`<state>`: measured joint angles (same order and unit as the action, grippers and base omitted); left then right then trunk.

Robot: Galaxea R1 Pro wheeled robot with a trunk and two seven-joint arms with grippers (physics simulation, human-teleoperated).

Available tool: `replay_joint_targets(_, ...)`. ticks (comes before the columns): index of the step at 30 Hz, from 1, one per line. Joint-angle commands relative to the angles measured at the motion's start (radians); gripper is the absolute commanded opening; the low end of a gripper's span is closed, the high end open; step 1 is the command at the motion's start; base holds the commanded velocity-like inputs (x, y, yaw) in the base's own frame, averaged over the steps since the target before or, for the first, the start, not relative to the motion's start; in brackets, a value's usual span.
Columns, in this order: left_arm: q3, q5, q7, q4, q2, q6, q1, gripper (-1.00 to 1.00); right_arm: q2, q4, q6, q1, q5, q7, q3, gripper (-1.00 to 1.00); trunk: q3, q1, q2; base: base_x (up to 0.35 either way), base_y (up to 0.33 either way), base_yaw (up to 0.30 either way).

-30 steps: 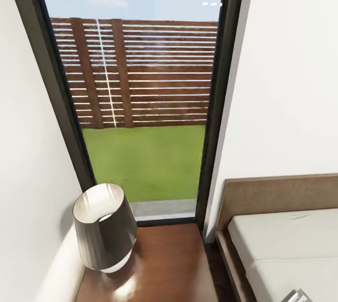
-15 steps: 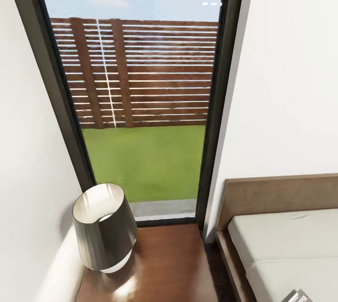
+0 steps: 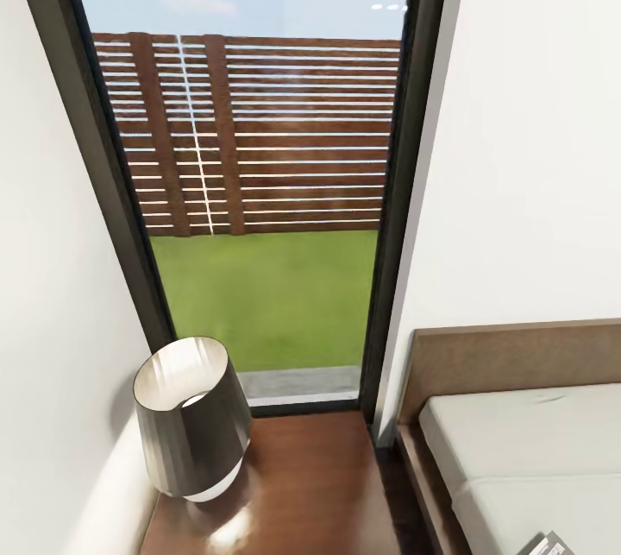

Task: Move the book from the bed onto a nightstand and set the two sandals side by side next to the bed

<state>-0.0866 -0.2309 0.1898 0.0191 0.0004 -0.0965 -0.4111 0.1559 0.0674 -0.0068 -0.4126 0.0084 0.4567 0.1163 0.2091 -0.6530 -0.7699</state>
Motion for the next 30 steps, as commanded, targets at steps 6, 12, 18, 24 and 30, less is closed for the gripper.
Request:
replay_joint_targets(6,-0.009,-0.010,0.002,-0.001,0.001,-0.003,-0.001,1.00,0.001,0.003,0.001,-0.002,0.001,0.004,0.007,1.00,0.000,0.000,-0.001,0.000,0.000,-0.072)
replay_joint_targets(12,-0.013,-0.010,0.002,-0.001,0.001,-0.003,-0.001,1.00,0.001,0.003,0.002,-0.002,0.001,0.004,0.008,1.00,-0.002,0.000,-0.001,0.000,0.000,-0.222)
replay_joint_targets(18,-0.014,-0.010,0.002,-0.001,0.000,-0.003,-0.001,1.00,0.001,0.003,0.002,-0.002,0.001,0.005,0.008,1.00,-0.005,0.000,-0.001,0.000,0.000,-0.268)
replay_joint_targets(24,-0.014,-0.010,0.002,-0.001,0.000,-0.003,-0.001,1.00,0.001,0.003,0.002,-0.002,0.001,0.005,0.008,1.00,-0.009,0.000,-0.001,0.000,0.000,-0.272)
replay_joint_targets(30,-0.014,-0.010,0.002,-0.001,0.001,-0.003,-0.001,1.00,0.001,0.003,0.002,-0.002,0.001,0.005,0.008,1.00,-0.013,0.000,-0.001,0.000,0.000,-0.271)
